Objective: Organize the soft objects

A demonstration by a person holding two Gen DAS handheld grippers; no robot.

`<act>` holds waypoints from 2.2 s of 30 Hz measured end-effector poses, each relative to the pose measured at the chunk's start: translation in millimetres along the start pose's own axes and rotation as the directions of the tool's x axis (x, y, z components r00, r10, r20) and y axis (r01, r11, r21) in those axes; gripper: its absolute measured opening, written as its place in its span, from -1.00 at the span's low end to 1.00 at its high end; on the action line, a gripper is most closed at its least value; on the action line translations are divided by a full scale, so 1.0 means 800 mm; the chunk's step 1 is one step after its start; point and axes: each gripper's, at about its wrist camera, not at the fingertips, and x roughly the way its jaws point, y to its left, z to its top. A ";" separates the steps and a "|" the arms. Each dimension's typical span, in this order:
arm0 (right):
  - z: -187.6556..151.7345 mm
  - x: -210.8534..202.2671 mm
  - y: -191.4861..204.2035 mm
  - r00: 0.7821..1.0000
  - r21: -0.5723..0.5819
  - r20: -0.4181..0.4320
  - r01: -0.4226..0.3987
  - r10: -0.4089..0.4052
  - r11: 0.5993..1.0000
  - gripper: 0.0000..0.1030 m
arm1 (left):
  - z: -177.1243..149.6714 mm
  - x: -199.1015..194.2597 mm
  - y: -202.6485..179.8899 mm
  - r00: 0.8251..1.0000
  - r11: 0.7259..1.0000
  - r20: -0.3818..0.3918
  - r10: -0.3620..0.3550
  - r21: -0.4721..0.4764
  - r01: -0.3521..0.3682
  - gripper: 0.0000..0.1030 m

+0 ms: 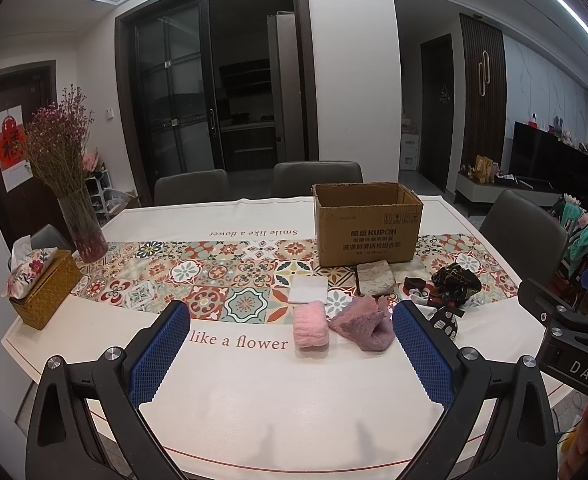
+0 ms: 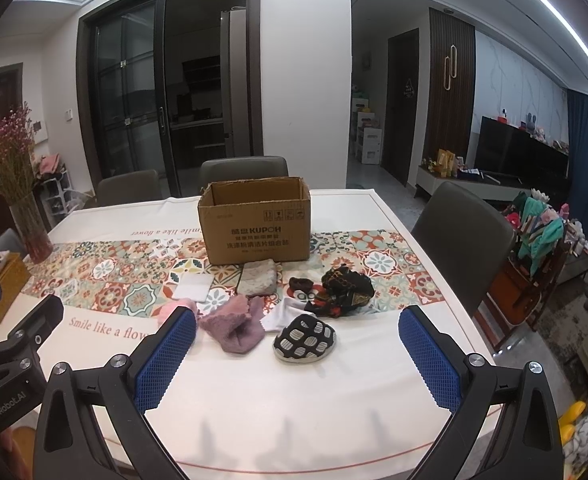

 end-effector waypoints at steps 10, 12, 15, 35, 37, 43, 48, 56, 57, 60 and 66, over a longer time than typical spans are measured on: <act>-0.003 0.009 -0.006 1.000 -0.007 -0.015 -0.011 0.011 1.000 0.98 | -0.002 0.010 0.001 1.000 1.000 -0.025 -0.014 -0.011 0.014 0.99; -0.005 0.017 -0.005 1.000 -0.010 -0.022 -0.011 0.011 1.000 0.98 | -0.002 0.014 -0.001 0.999 1.000 -0.031 -0.011 -0.011 0.010 0.99; -0.007 0.030 -0.006 1.000 -0.014 -0.025 -0.016 0.016 1.000 0.98 | -0.003 0.022 -0.005 0.999 1.000 -0.044 0.000 -0.011 0.000 0.95; -0.025 0.176 -0.029 0.980 -0.044 -0.169 -0.113 0.104 0.993 0.98 | -0.020 0.134 -0.054 0.983 0.995 -0.155 0.096 -0.021 -0.101 0.65; -0.029 0.184 -0.029 0.979 -0.041 -0.179 -0.105 0.096 0.994 0.98 | -0.022 0.144 -0.055 0.981 0.995 -0.166 0.098 -0.018 -0.103 0.64; -0.049 0.221 -0.013 0.977 -0.057 -0.211 -0.053 0.040 0.997 0.98 | -0.033 0.180 -0.049 0.980 0.996 -0.177 0.087 -0.007 -0.089 0.51; -0.056 0.251 -0.002 0.974 -0.060 -0.228 -0.005 -0.009 0.998 0.98 | -0.044 0.222 -0.038 0.972 0.998 -0.229 0.061 -0.016 -0.066 0.48; -0.077 0.298 0.014 0.956 -0.104 -0.286 0.041 -0.069 0.994 0.98 | -0.066 0.284 -0.033 0.954 0.999 -0.296 0.054 0.011 -0.053 0.42; -0.079 0.302 0.013 0.955 -0.106 -0.289 0.046 -0.075 0.993 0.98 | -0.068 0.291 -0.033 0.950 0.999 -0.308 0.051 0.013 -0.050 0.42; -0.084 0.316 0.011 0.947 -0.107 -0.309 0.059 -0.090 0.993 0.97 | -0.074 0.308 -0.035 0.942 0.999 -0.333 0.044 0.017 -0.041 0.42; -0.092 0.335 0.010 0.937 -0.123 -0.332 0.067 -0.105 0.990 0.89 | -0.085 0.331 -0.037 0.929 0.999 -0.369 0.041 0.025 -0.034 0.39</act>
